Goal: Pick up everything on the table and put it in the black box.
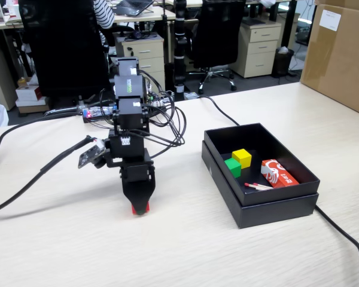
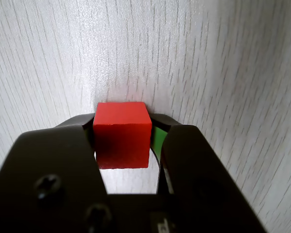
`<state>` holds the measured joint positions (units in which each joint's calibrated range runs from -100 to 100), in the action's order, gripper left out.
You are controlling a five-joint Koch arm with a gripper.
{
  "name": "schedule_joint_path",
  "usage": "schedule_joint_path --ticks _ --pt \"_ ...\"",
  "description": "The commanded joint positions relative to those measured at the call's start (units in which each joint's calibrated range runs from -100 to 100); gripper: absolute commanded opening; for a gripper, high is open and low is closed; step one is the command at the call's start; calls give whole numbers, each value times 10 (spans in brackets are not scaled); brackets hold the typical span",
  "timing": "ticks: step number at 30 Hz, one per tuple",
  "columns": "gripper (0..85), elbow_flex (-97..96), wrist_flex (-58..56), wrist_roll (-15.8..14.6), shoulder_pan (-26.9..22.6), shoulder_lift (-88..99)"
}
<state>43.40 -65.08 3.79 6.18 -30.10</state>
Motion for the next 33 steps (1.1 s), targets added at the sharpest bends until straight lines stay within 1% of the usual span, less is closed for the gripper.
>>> schedule_joint_path --ticks 1,5,9,10,12,17,19,21,22,23,24,25,29,33 --pt "9 38 8 2 0 22" --pt "9 5 3 2 -2 113" --pt "8 -40 3 -1 -13 249" --pt "8 -63 3 -4 -22 320" --pt "8 -89 3 -10 -40 404" --pt "8 -109 3 -25 -76 503" --pt "8 -100 3 -37 -103 522" --pt "8 -88 3 -43 -119 523" --pt "8 -70 3 -50 -135 512" --pt "8 -26 3 -72 -181 408" --pt "9 -12 4 -80 -189 355" --pt "9 -4 3 -87 -196 308" --pt "9 0 3 -97 -204 235" --pt "12 2 3 -99 -206 194"
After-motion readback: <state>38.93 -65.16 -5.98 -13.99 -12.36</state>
